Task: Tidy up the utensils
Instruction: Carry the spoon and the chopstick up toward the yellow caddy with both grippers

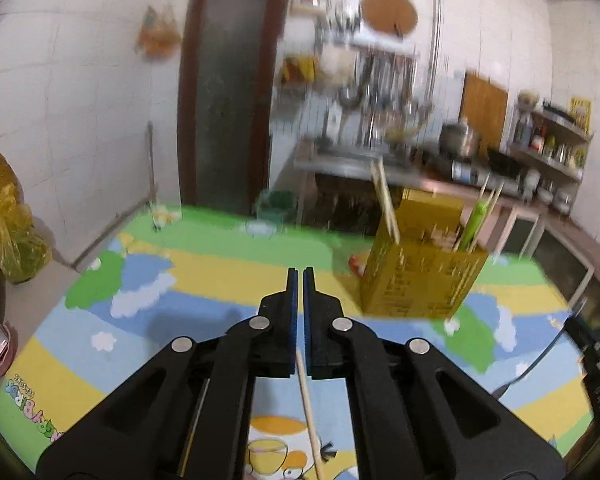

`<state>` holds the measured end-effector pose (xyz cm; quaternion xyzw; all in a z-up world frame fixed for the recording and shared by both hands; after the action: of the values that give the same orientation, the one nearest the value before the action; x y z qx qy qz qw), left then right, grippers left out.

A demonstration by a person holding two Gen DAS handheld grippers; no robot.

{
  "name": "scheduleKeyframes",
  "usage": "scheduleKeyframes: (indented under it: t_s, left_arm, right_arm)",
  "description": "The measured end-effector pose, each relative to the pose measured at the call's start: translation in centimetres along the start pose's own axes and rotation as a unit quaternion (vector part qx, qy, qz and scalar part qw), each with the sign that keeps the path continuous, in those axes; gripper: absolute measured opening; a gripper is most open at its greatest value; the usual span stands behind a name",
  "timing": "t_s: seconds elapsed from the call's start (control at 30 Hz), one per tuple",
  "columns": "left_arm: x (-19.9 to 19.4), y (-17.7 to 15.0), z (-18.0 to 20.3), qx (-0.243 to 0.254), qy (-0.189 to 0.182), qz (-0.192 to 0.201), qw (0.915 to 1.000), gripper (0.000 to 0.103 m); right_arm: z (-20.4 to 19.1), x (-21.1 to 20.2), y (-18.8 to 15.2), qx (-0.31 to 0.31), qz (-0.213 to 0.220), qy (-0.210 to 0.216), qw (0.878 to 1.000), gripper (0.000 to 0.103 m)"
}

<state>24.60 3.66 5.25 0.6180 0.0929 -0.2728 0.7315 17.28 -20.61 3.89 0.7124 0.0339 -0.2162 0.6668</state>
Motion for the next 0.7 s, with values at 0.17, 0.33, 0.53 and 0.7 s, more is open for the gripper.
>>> scheduleKeyframes:
  t_s: [0.17,0.33,0.53,0.7]
  left_arm:
    - [4.5,-3.0,-1.5,-0.015,0.040,-0.083,0.9957,0.039]
    - [8.6,-6.2,-1.4,0.004,0.055,-0.144,0.9880,0.048]
    - [12.9,-8.6,-2.3,-0.012,0.066,-0.214,0.9745,0.045]
    - [13.9,-8.4,-2.0,-0.013,0.050,-0.219,0.9743,0.013]
  right_arm:
    - [0.2,1.1,0.0,-0.002,-0.011,0.000,1.000,0.007]
    - [0.1,2.0,0.0,-0.001,-0.019,-0.001,1.000,0.007]
    - [0.1,2.6,0.1,-0.006,-0.018,-0.003,1.000,0.007]
    - [0.2,3.1,0.2,-0.003,-0.020,-0.007,1.000,0.007]
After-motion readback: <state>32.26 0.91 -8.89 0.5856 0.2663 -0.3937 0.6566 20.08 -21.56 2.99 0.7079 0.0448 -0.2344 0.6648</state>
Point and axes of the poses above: each gripper's, at about its wrist camera, not at the fingertips, and x roughly the way its jaws point, z to its right, y to its top, the point moved 3 cm from there along x, roughly the way its jaws point, and after that the axes turned 14 degrees about -y, right-handed, at the moved point
